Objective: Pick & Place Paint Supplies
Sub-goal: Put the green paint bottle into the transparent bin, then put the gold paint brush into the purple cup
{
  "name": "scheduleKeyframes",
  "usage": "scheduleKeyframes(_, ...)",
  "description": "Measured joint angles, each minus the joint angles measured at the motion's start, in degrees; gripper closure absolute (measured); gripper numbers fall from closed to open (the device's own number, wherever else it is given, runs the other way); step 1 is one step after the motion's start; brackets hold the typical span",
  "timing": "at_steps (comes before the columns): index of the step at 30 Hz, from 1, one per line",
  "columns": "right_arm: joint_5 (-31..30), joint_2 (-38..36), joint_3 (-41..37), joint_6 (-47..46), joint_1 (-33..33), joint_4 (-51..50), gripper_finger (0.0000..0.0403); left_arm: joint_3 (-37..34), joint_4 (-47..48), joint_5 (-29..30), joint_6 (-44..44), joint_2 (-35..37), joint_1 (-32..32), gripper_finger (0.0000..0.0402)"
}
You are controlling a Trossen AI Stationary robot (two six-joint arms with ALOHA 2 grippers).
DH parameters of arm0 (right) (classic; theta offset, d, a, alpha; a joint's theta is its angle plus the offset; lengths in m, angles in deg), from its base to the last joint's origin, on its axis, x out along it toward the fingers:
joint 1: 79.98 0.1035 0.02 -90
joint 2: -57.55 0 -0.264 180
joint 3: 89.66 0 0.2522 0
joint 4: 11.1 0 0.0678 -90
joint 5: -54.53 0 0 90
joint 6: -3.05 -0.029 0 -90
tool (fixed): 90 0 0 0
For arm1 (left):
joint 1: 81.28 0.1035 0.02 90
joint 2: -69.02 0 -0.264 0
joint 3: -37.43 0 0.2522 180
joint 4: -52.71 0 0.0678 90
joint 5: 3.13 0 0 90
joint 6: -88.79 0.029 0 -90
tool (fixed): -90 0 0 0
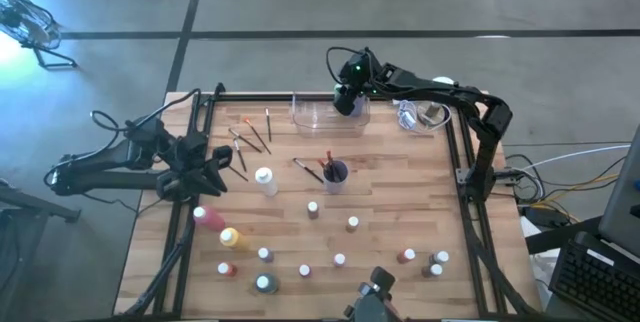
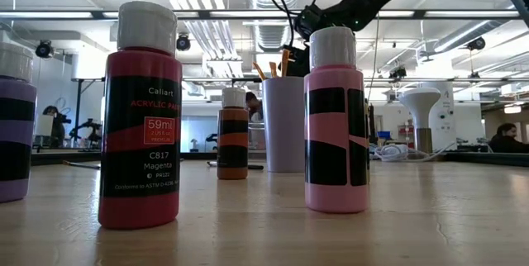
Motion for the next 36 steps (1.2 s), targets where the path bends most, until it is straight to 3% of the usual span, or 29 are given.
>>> scheduleKeyframes(7,-0.24,-0.2,-0.02,0.0,-0.07,0.02,0.0224,0.0,0.0,0.0,0.0,0.0,0.0,0.0321)
scheduleKeyframes(14,-0.22,-0.2,-0.02,0.28,-0.16,-0.14,0.0204,0.0,0.0,0.0,-0.01,0.01,-0.01,0.0321)
scheduleKeyframes(23,-0.17,-0.62,2.59,0.82,-0.15,-1.21,0.0216,0.0,0.0,0.0,0.0,0.02,-0.02,0.0321)
scheduleKeyframes(36,-0.02,-4.81,14.71,1.48,0.0,-18.9,0.0242,0.0,0.0,-0.01,0.0,0.0,-0.02,0.0321)
